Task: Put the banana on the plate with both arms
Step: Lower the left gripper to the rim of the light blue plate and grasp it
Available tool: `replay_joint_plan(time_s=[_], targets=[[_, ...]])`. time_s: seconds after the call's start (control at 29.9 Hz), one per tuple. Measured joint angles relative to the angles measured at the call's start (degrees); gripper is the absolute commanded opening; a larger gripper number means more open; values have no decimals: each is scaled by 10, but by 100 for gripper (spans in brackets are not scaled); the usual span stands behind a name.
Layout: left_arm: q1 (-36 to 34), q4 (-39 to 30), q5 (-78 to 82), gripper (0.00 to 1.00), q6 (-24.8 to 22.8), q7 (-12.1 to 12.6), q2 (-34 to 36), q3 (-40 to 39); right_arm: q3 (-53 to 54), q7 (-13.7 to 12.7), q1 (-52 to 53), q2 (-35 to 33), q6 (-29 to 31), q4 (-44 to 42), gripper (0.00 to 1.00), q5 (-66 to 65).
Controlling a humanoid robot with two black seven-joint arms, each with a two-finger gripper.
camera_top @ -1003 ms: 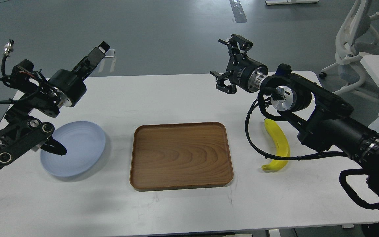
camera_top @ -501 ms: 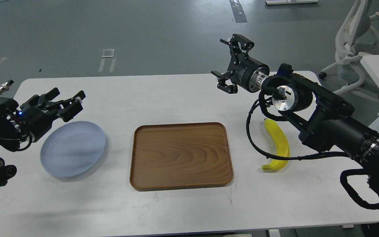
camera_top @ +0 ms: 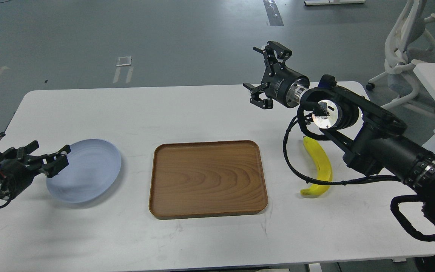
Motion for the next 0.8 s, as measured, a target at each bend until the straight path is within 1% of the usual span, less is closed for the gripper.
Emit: replay_joint_plan(time_s=[0.13,0.2,0.3,0.43,0.5,0.63,0.8], targets=[[17,20,-3,96,-3,0,-7,0,-1,0,-1,-2,-1,0,100,-1],[22,39,-7,93,-4,-1,-18,0,-1,0,-1,-2,-1,0,100,-1],[26,56,-11,92,-7,-2,-31,0,-1,0,-4,-3,-3,0,100,-1],[28,69,-12,92,-13,-3,-37,0,-1,0,-7,-4,-3,0,100,-1],[28,77,-12,88,-20,-3,-41,0,-1,0,-9,-4,-3,0,100,-1],[29,89,-13,84,-27,-10,-47,-1,-10,0,-9,-4,-3,1,100,-2],[35,90,-13,83,-29,-14,-48,-1,-18,0,-9,-5,-4,1,100,-2]])
